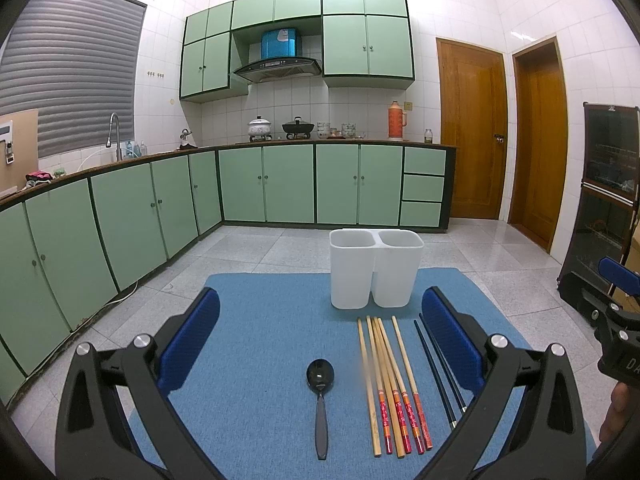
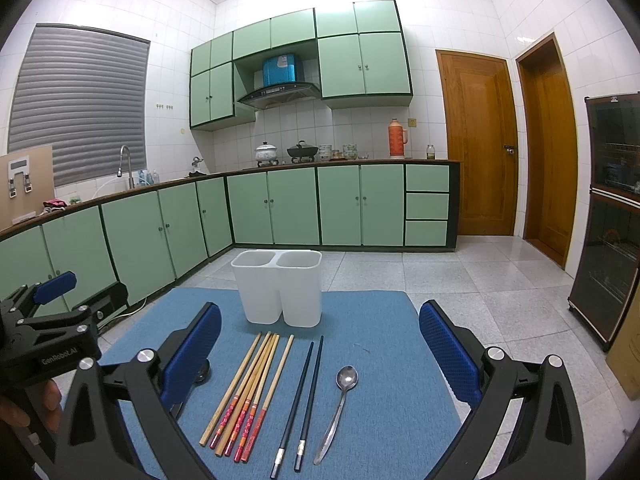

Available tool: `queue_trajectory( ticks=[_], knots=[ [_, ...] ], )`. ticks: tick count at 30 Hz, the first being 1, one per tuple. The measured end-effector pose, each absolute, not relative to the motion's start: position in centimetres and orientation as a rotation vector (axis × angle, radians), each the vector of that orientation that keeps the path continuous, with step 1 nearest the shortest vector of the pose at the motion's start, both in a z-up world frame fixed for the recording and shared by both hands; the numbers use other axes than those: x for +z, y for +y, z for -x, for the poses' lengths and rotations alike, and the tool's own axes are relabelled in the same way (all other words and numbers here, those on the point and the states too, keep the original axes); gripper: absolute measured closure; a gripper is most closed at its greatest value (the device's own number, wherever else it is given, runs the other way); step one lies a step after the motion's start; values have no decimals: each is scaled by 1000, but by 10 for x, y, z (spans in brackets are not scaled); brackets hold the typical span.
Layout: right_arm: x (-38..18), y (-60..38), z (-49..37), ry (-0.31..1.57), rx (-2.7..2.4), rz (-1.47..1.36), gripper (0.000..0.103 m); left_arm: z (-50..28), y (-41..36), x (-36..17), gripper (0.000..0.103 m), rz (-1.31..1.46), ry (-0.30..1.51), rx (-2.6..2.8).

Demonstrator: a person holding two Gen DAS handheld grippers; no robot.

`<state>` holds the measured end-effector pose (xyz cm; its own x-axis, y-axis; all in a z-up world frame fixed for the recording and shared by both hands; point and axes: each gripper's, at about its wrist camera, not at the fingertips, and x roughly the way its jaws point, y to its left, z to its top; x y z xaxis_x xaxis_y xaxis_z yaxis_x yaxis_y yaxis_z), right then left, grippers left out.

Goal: Organize utensils

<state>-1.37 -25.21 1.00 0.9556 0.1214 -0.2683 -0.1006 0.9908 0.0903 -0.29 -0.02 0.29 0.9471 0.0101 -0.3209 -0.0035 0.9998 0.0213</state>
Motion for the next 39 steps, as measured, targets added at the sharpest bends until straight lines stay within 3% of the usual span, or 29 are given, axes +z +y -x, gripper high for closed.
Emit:
queue_trajectory(
  ticks=[39],
  knots=[
    [-3,-255,5,303,107,-84,6,0,5,-3,5,-22,350,13]
  ],
)
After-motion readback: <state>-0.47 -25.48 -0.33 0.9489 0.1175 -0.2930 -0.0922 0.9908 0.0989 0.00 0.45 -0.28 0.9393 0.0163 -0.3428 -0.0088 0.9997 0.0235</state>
